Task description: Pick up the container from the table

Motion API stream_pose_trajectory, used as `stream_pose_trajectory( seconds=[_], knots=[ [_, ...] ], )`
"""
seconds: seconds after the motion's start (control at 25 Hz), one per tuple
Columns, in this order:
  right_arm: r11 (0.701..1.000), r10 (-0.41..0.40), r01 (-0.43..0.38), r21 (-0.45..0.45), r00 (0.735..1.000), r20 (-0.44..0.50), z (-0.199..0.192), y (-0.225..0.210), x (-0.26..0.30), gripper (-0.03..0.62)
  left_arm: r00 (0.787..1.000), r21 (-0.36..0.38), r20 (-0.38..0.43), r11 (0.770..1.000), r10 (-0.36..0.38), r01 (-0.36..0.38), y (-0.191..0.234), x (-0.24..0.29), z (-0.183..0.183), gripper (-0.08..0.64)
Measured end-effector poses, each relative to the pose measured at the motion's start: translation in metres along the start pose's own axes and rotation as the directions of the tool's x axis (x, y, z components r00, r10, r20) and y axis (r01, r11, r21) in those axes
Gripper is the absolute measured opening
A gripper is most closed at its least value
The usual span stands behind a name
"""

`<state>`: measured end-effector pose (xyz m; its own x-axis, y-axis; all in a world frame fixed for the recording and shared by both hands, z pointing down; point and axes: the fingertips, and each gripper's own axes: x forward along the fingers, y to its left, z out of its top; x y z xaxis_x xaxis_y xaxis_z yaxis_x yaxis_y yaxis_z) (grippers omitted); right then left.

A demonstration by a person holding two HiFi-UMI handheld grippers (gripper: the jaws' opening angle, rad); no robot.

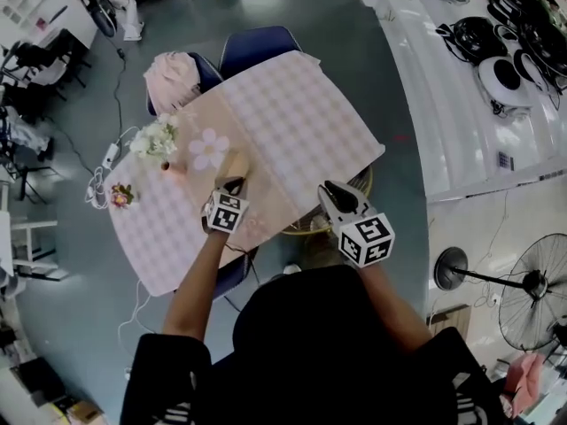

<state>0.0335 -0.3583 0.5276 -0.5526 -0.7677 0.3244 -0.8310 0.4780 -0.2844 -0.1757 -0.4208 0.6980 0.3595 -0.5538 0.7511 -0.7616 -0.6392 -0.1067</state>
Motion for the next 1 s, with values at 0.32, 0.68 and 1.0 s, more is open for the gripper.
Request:
stream_pose_trajectory(
  seconds=[0.32,0.68,1.0],
  knots=[
    [0.997,-0.030,0.032,-0.064,0.999,0.029,-0.005,0.045,-0.028,0.000,0.979,-0.044,0.201,0.999,0.029,-0.021,-0.038,-0.088,0.018,0.011],
    [0.992,-0.054,0.067,-0.105,0.991,0.120,-0.006,0.087,-0.044,-0.002,0.938,-0.053,0.343,0.998,0.052,-0.036,-0.059,-0.154,0.020,0.011],
    [0.990,-0.024,0.040,-0.135,0.993,0.115,-0.003,0.109,-0.033,-0.002,0.922,-0.019,0.377,0.997,0.081,-0.080,-0.057,-0.180,0.017,0.011]
  ],
)
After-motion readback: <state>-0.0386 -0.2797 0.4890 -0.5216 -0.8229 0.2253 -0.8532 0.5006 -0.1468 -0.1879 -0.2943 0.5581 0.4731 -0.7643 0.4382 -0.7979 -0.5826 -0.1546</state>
